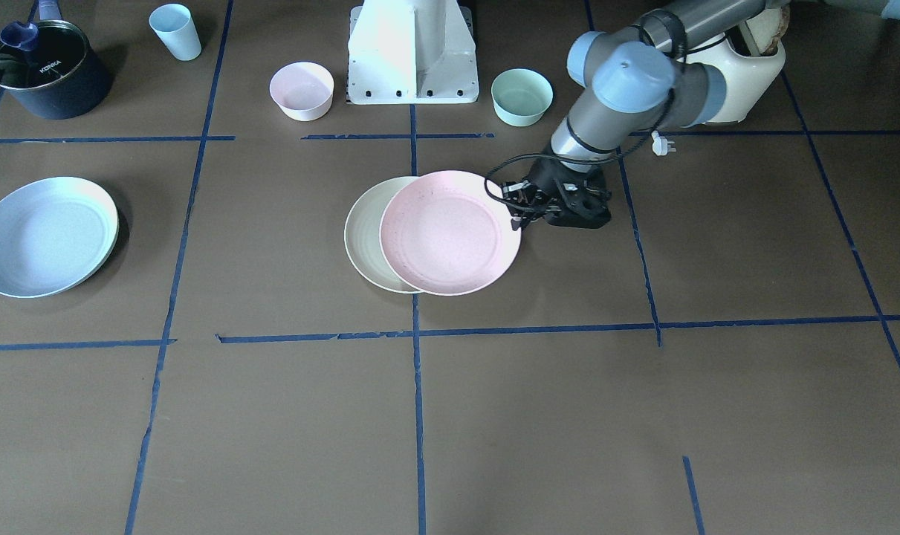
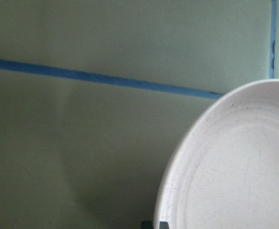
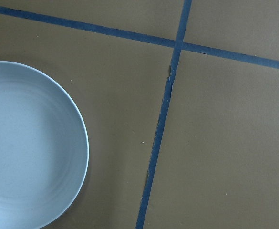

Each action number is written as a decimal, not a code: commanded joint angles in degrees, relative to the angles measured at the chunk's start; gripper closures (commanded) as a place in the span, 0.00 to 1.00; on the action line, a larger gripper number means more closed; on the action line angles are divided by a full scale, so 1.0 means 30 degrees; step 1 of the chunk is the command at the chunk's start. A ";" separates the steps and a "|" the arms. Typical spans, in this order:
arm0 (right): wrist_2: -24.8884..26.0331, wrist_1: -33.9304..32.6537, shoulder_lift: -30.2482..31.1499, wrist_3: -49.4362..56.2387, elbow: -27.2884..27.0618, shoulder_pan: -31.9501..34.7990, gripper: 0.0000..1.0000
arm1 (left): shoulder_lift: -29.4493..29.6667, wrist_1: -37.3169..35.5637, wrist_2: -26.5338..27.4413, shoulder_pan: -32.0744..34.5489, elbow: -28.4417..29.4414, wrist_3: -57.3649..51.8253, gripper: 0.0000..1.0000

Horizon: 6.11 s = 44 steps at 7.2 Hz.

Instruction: Stack three plates with pink and blue

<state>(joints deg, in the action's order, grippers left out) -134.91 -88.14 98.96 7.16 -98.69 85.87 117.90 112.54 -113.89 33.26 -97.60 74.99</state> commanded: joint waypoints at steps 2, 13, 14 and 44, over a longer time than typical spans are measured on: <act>0.0000 -0.0004 0.0000 0.0015 0.0055 0.0000 0.00 | 0.1359 -0.0425 0.0843 -0.1068 0.0684 0.0810 1.00; -0.0528 0.0054 -0.0146 -0.0684 -0.0091 -0.0029 0.00 | -1.0490 -0.3069 -0.7828 1.3558 -0.1273 -2.1851 0.00; -0.0499 0.0083 -0.0146 -0.1268 -0.0120 -0.0116 0.00 | -1.1343 -0.5788 -0.7800 1.6219 -0.1131 -2.7229 0.00; 0.6904 1.3395 -1.0809 -3.0747 0.1671 -1.7336 1.00 | -1.2406 -0.9976 -0.8210 1.9263 -0.1862 -2.9042 0.00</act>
<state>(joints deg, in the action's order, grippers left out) -118.55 -44.98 67.41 -84.58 -92.32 37.43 80.66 82.57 -138.52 91.08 -103.18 -12.48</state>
